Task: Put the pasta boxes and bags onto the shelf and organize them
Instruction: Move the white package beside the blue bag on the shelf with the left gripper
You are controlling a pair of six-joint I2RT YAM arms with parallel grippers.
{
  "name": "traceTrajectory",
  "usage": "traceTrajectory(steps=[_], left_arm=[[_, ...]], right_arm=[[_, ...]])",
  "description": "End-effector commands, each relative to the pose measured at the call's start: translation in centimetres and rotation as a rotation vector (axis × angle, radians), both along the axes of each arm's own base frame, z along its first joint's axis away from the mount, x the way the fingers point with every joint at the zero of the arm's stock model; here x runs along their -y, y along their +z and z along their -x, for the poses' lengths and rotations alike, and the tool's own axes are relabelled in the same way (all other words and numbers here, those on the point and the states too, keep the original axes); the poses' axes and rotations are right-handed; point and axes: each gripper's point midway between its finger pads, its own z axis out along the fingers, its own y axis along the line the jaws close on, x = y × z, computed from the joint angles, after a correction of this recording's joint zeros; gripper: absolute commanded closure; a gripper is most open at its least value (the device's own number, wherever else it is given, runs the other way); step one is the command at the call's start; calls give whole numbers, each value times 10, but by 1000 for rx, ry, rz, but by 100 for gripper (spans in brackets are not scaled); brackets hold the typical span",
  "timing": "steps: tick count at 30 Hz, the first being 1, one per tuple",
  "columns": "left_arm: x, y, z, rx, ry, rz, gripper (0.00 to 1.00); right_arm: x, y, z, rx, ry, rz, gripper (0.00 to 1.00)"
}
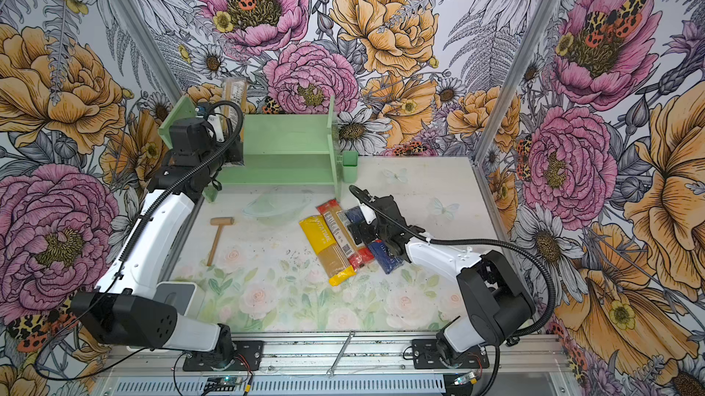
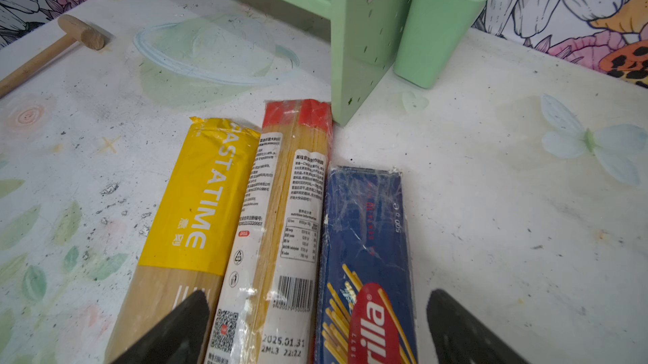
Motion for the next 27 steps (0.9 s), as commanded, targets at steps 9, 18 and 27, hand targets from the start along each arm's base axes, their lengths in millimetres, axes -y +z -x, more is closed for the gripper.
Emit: traceTrajectory(steps=[9, 18, 27], left_arm=[[-5, 60, -15, 207, -43, 24, 100], [-5, 50, -29, 188, -45, 28, 100], [2, 49, -39, 197, -65, 65, 100]], right_arm=[[10, 10, 11, 32, -31, 3, 1], [17, 10, 17, 43, -43, 14, 1], [17, 7, 17, 44, -43, 18, 1]])
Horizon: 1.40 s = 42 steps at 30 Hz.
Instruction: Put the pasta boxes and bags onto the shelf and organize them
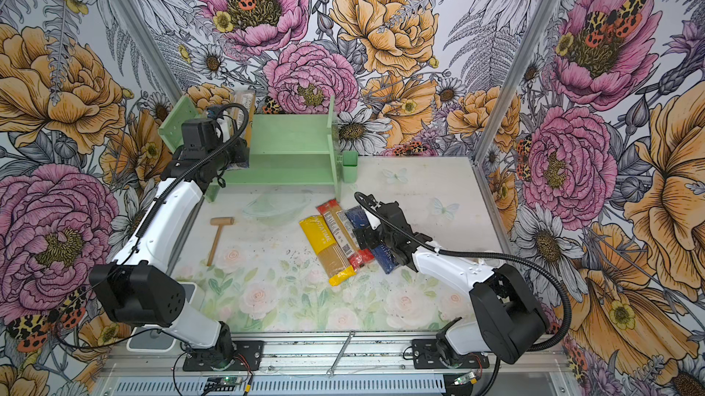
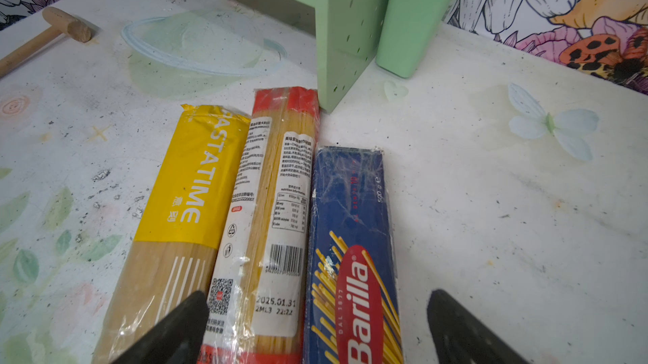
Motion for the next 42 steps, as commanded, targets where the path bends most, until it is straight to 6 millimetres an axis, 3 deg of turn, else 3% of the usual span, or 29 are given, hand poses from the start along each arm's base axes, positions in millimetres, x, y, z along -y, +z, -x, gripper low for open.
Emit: traceTrajectory(steps=[1, 9, 17, 29, 42], left_arm=[[4, 94, -8, 297, -22, 36, 100], [9, 101, -22, 311, -49, 45, 100], [11, 88, -38, 283, -57, 57, 100], [20, 73, -46, 249, -85, 81, 100], [15, 57, -50, 214, -55, 75, 98]], right_arm=[[0, 6, 1, 24, -7, -6, 1], [2, 5, 1, 26, -8, 5, 1], [3, 4, 2, 24, -5, 17, 1], [4, 1, 4, 21, 1, 24, 1], [10, -1, 7, 24, -11, 33, 1]])
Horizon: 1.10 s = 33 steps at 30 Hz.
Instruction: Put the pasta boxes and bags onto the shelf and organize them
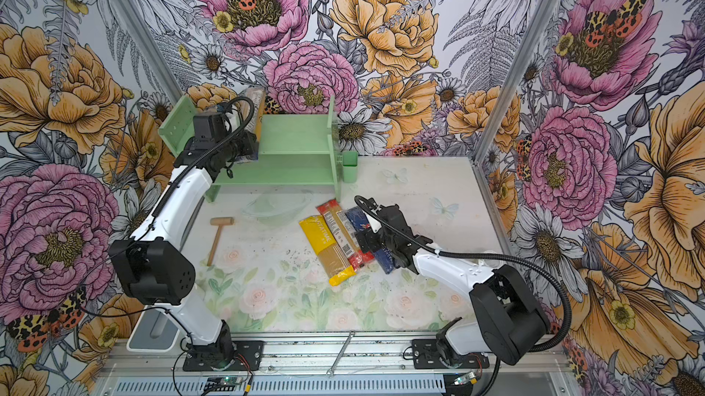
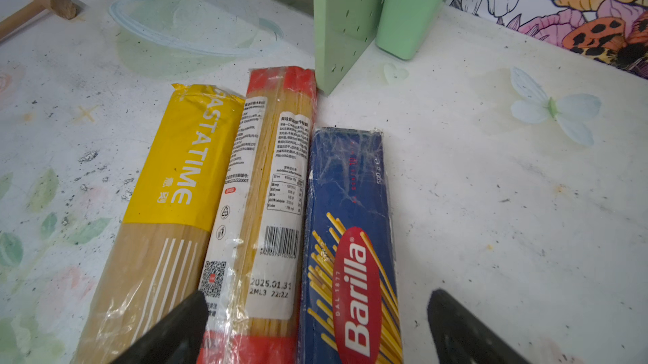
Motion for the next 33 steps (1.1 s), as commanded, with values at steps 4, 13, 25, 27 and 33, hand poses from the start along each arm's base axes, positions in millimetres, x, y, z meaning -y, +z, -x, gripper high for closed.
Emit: traceTrajectory(steps=[4, 13, 25, 27, 33], left_arm=[[0, 69, -9, 223, -1, 9, 93], [2, 63, -10, 210, -6, 12, 82], [0, 56, -10, 198, 1, 5, 73], [0, 55, -10, 197, 2, 7, 73], [2, 48, -11, 187, -3, 5, 71]], right_arm=[[4, 15, 1, 52, -9, -2, 1], [6, 16, 1, 54, -15, -7, 0], [7, 19, 2, 59, -18, -9, 1], [7, 18, 2, 59, -18, -10, 1], [8, 18, 3, 59, -20, -9, 1]])
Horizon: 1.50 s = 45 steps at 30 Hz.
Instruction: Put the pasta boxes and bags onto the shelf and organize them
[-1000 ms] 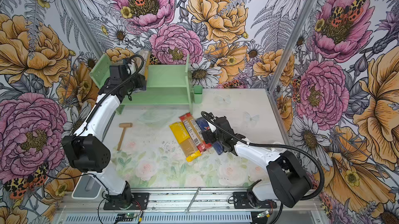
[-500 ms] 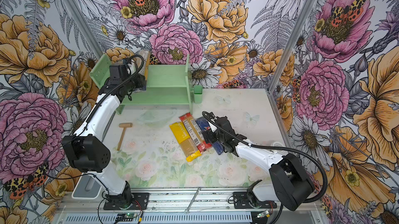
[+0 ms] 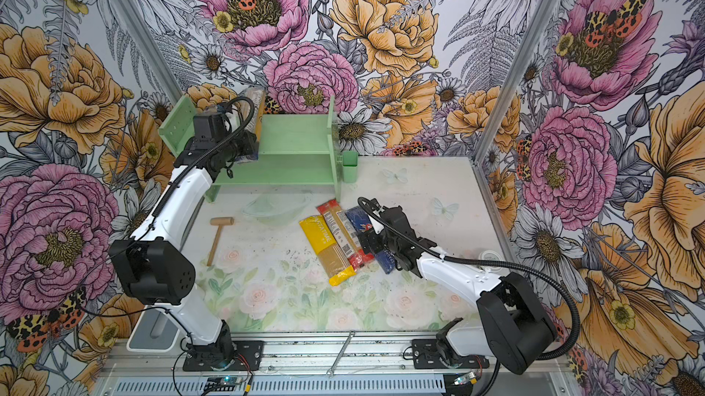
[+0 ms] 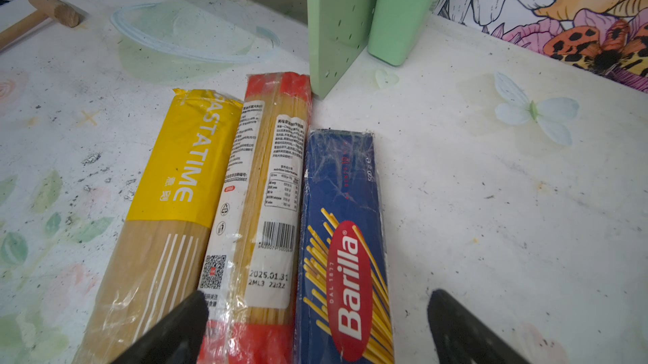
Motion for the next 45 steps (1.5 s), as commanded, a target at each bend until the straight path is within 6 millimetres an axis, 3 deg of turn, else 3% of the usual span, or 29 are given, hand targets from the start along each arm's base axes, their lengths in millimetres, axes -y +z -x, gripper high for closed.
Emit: traceTrajectory(steps=[1, 45], left_arm=[[1, 47, -11, 181, 0, 6, 70], [0, 36, -7, 177, 25, 13, 58]], right_arm=[[2, 9, -1, 32, -7, -3, 0], [7, 13, 3, 44, -17, -7, 0]])
